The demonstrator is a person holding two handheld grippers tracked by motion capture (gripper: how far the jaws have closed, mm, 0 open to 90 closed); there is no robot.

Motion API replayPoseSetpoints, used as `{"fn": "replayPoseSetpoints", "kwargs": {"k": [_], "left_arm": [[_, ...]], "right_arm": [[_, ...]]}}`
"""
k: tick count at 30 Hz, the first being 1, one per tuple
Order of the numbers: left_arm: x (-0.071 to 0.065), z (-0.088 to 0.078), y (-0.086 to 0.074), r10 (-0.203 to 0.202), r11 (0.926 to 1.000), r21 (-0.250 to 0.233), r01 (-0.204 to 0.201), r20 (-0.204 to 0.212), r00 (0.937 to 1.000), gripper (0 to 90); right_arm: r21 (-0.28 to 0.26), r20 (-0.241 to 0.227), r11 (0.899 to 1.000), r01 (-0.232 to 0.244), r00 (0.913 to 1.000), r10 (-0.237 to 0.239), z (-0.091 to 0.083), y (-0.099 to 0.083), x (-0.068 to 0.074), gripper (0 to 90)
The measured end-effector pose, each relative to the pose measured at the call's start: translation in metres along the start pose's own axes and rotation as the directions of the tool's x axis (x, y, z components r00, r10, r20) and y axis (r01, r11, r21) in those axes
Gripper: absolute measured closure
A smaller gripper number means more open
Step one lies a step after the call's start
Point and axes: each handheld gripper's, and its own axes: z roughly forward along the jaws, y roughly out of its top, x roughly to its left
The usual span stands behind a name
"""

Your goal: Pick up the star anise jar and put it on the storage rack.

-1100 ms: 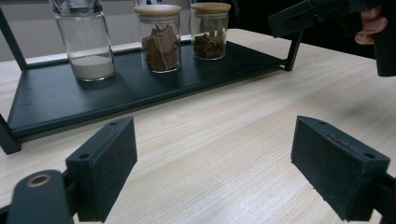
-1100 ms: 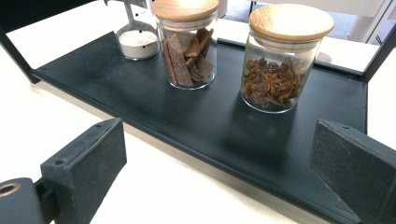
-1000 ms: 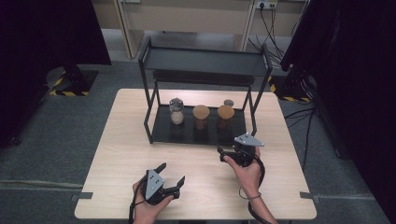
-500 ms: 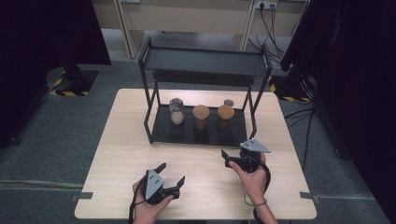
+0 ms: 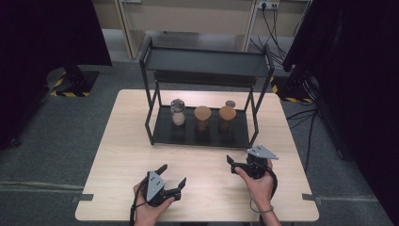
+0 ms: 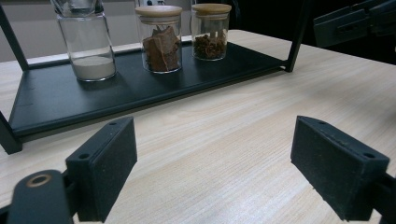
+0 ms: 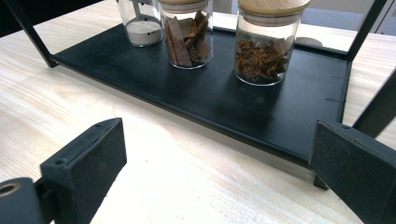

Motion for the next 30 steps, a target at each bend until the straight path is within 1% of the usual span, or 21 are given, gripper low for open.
{"fn": "replayPoseSetpoints", "kwargs": {"k": [4,8,23,30], "left_arm": [[0.0,0.0,0.0,-0.001,1.0,0.0,0.001,0.0,1.0,13.9],[0.0,0.0,0.0,-0.002,1.0,-0.001,0.002,-0.001,1.0,14.0],[0.0,0.0,0.0,-0.006,1.0,-0.003,0.006,-0.002,1.0,14.0],[0.0,0.0,0.0,-0.005,1.0,-0.003,0.005,-0.003,1.0,14.0]], "right_arm": [[0.004,0.009,1.0,0.008,0.9999,-0.008,-0.004,-0.004,0.0,4.2],[0.002,0.007,1.0,0.011,0.9999,-0.011,-0.007,-0.006,0.0,4.2],[0.001,0.009,1.0,-0.005,0.9999,0.005,-0.018,-0.019,-0.006,4.2],[-0.007,0.012,1.0,-0.008,0.9999,0.008,-0.024,-0.022,-0.009,4.2]]}}
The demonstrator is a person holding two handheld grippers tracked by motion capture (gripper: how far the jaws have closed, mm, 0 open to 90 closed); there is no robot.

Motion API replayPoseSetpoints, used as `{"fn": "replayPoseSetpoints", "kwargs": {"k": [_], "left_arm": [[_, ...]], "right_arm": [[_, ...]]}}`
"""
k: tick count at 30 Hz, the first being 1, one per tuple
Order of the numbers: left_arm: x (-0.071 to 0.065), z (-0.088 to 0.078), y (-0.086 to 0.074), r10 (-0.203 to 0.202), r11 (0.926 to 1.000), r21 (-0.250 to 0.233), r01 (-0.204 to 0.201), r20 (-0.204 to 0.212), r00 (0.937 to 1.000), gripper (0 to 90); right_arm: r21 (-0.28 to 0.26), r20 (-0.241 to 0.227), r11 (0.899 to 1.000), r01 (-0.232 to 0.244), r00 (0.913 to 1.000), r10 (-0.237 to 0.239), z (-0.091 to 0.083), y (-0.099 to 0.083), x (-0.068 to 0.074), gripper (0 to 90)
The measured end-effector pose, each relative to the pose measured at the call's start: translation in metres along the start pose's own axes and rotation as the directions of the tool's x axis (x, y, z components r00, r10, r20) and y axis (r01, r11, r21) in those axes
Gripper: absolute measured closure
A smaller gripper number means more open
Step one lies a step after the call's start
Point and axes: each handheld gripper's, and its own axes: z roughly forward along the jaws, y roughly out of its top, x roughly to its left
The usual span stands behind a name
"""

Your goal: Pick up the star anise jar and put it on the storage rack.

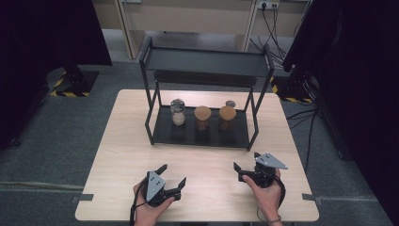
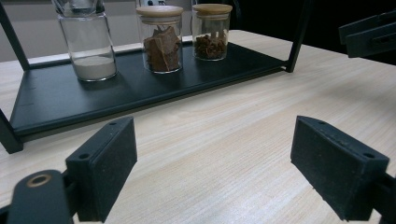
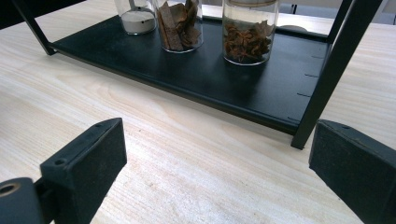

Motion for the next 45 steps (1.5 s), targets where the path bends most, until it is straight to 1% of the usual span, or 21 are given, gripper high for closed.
{"fn": "replayPoseSetpoints", "kwargs": {"k": [11,16,23,34,45], "left_arm": [[0.0,0.0,0.0,-0.004,1.0,-0.001,0.004,0.0,1.0,14.0],[0.0,0.0,0.0,-0.003,1.0,0.0,0.003,-0.001,1.0,14.0],[0.0,0.0,0.0,-0.002,1.0,0.0,0.002,-0.001,1.0,14.0],[0.0,0.0,0.0,-0.005,1.0,0.0,0.005,-0.001,1.0,14.0],[0.0,0.0,0.0,-0.007,1.0,-0.001,0.007,-0.002,1.0,14.0]], "right_arm": [[-0.009,-0.007,1.0,0.0,1.0,0.0,-0.009,-0.009,-0.006,4.1],[-0.017,-0.012,1.0,-0.01,0.9999,0.01,-0.014,-0.015,-0.009,4.1],[-0.013,-0.017,1.0,-0.013,0.9998,0.013,-0.018,-0.021,-0.011,4.1],[-0.004,-0.012,1.0,-0.022,0.9997,0.022,-0.02,-0.031,-0.013,4.1],[-0.009,0.0,1.0,-0.021,0.9998,0.021,-0.02,-0.036,-0.013,4.1]]}}
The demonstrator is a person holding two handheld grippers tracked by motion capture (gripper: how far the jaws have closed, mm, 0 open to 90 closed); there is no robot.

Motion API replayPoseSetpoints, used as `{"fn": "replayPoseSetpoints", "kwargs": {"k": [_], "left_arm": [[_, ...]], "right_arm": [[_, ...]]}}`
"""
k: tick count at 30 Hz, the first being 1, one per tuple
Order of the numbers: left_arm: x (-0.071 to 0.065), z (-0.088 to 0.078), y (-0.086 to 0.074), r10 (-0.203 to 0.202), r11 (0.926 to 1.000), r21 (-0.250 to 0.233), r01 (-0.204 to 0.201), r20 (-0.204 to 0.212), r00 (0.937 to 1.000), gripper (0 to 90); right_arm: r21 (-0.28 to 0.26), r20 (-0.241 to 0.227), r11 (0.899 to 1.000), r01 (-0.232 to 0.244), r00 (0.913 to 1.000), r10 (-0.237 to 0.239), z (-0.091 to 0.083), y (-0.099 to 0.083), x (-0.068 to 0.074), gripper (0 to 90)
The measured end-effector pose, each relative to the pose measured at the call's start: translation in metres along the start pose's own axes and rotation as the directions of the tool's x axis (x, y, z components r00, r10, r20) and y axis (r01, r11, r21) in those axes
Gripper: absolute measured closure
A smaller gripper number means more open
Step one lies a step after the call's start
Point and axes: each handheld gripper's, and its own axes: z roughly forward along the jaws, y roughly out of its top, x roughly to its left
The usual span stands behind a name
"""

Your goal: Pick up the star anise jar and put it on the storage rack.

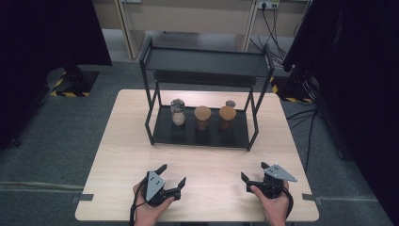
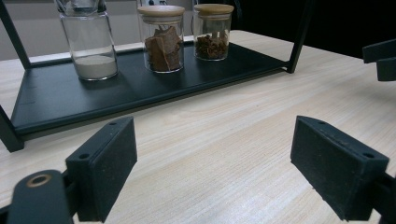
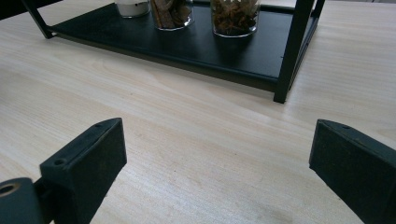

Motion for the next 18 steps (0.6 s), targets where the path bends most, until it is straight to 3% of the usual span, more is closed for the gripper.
{"fn": "replayPoseSetpoints", "kwargs": {"k": [18], "left_arm": [[-0.0003,0.0,0.0,0.003,1.0,0.0,-0.003,0.0,1.0,14.1]], "right_arm": [[-0.009,0.013,1.0,0.005,0.9999,-0.005,0.0004,-0.0041,0.0006,4.1]]}}
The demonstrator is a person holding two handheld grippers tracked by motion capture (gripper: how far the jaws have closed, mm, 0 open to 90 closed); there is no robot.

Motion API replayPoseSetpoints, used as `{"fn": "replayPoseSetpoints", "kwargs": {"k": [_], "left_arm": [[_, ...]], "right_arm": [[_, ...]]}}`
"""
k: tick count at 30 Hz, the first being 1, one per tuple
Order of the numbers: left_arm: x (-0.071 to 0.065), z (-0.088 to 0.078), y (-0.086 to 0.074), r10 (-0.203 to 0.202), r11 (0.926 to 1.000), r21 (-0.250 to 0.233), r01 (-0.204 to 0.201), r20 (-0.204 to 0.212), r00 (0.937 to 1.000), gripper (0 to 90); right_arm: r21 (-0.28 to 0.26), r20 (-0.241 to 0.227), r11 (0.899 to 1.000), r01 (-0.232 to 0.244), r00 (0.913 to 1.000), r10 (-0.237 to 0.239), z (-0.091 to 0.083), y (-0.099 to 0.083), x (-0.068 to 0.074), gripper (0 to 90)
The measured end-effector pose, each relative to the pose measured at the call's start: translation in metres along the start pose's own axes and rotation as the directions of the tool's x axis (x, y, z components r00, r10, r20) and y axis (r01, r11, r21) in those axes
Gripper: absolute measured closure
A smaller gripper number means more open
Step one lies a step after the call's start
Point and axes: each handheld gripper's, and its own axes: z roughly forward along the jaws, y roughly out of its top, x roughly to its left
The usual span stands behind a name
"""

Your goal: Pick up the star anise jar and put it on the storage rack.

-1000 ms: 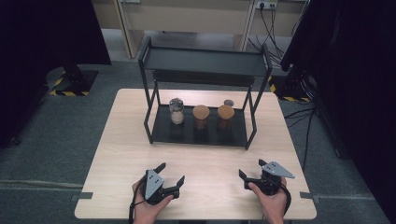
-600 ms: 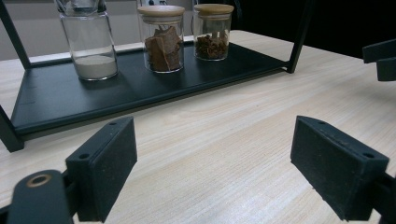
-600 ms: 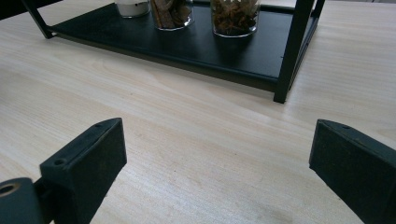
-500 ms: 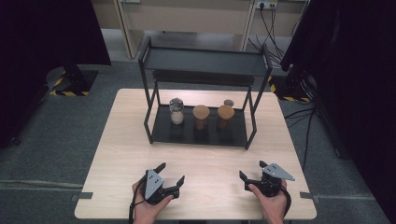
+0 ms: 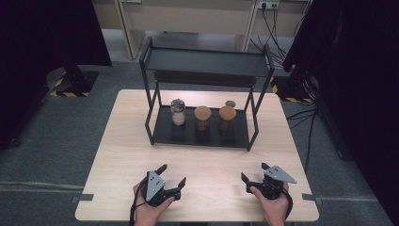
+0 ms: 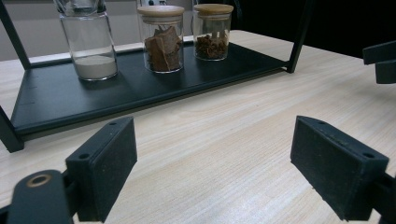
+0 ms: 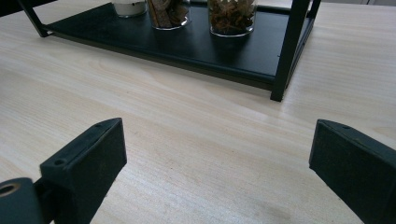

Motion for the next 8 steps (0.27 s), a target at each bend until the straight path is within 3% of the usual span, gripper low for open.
{"fn": "replayPoseSetpoints", "kwargs": {"k": [8], "left_arm": [[-0.0004,0.0001,0.0001,0.002,1.0,0.002,-0.002,-0.002,1.0,13.9]], "right_arm": [[0.004,-0.004,1.0,0.003,1.0,-0.003,0.0003,0.0002,0.0001,3.8]]}}
